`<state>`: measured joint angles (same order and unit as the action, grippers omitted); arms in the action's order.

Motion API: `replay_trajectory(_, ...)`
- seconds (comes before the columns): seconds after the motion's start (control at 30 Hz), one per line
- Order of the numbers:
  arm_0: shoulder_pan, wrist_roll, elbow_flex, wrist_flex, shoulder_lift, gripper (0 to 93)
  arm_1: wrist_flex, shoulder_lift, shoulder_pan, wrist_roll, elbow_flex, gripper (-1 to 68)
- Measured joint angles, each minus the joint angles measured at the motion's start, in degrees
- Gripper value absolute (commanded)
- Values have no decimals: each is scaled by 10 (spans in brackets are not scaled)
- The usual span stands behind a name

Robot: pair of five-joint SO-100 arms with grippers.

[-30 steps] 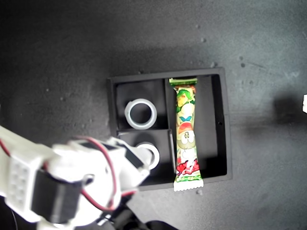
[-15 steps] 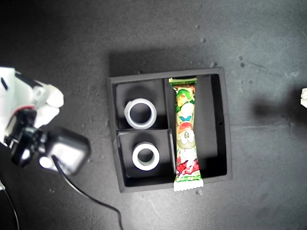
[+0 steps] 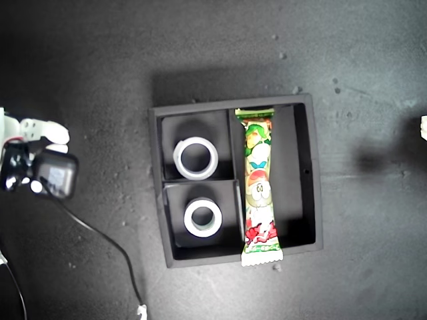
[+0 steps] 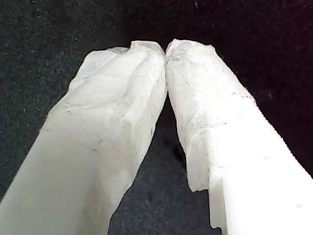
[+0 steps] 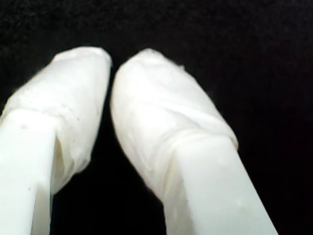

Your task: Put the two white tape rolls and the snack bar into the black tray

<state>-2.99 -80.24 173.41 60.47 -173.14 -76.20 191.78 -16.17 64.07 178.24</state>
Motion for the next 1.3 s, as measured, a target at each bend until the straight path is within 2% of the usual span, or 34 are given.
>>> replay_trajectory(0.17, 7, -100, 31, 151, -174, 2, 0, 0, -1, -7, 0, 0)
replay_trajectory(0.33, 6, -132, 31, 163, -156, 2, 0, 0, 12, -7, 0, 0)
replay_trajectory(0.47, 19, -113, 31, 172, -153, 2, 0, 0, 18, -7, 0, 0)
replay_trajectory(0.6, 25, -9, 30, 175, -179, 2, 0, 0, 27, -7, 0, 0)
replay_trajectory(0.67, 27, 16, 30, 175, -179, 2, 0, 0, 32, -7, 0, 0)
replay_trajectory(1.3, 27, 32, 30, 175, -179, 2, 0, 0, 53, -10, 0, 0)
